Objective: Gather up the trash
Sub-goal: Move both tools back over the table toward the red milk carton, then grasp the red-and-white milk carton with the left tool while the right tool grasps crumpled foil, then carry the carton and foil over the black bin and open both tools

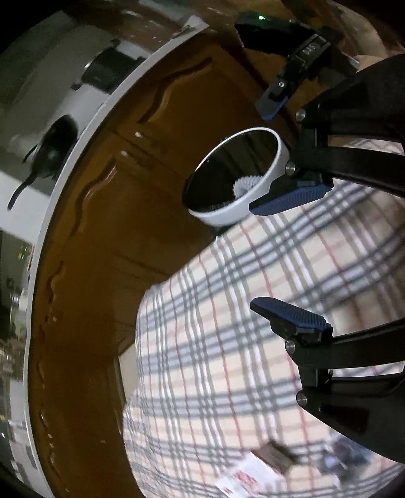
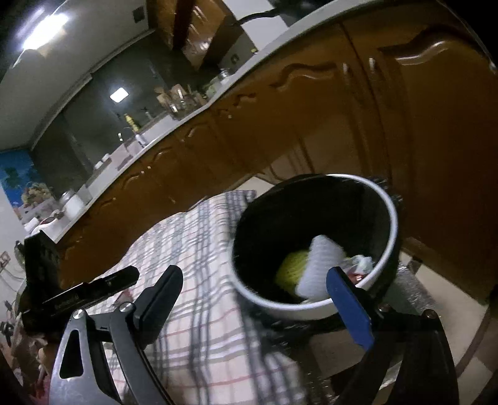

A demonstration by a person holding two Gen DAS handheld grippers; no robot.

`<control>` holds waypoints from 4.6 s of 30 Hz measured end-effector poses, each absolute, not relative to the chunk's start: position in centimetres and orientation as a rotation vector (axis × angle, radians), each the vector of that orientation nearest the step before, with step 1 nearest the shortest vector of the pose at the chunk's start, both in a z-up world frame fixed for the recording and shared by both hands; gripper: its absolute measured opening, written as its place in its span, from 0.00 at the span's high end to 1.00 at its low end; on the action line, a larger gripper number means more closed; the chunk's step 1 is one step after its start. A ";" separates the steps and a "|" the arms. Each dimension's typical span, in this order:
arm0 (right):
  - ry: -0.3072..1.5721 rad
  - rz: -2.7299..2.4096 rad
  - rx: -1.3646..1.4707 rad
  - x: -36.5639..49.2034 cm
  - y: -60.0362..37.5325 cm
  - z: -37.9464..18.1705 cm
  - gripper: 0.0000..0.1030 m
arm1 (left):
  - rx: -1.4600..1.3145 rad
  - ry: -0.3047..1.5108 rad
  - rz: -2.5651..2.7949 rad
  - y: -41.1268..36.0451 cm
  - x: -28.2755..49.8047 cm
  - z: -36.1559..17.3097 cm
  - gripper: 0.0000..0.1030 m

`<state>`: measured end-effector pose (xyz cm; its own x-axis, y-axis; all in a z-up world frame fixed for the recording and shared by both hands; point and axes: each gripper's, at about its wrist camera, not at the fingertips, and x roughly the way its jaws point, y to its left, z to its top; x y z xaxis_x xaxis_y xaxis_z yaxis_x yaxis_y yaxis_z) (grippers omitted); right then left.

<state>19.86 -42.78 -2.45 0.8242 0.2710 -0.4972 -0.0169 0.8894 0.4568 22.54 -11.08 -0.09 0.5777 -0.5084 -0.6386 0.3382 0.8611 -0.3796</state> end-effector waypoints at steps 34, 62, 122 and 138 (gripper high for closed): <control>0.693 0.393 0.362 19.2 -30.0 -4.6 0.08 | -0.344 0.980 -0.119 6.2 26.1 -4.0 0.24; 0.860 0.684 0.146 22.8 -16.0 -6.2 0.42 | -0.158 0.869 -0.185 10.0 22.9 -3.1 0.56; 0.663 0.117 0.369 19.4 -42.8 -1.9 0.70 | 0.011 0.846 -0.686 -16.6 22.0 1.2 0.56; 0.685 0.040 0.336 21.8 -47.4 -1.1 0.70 | 0.107 0.881 -0.740 -24.6 26.0 1.7 0.56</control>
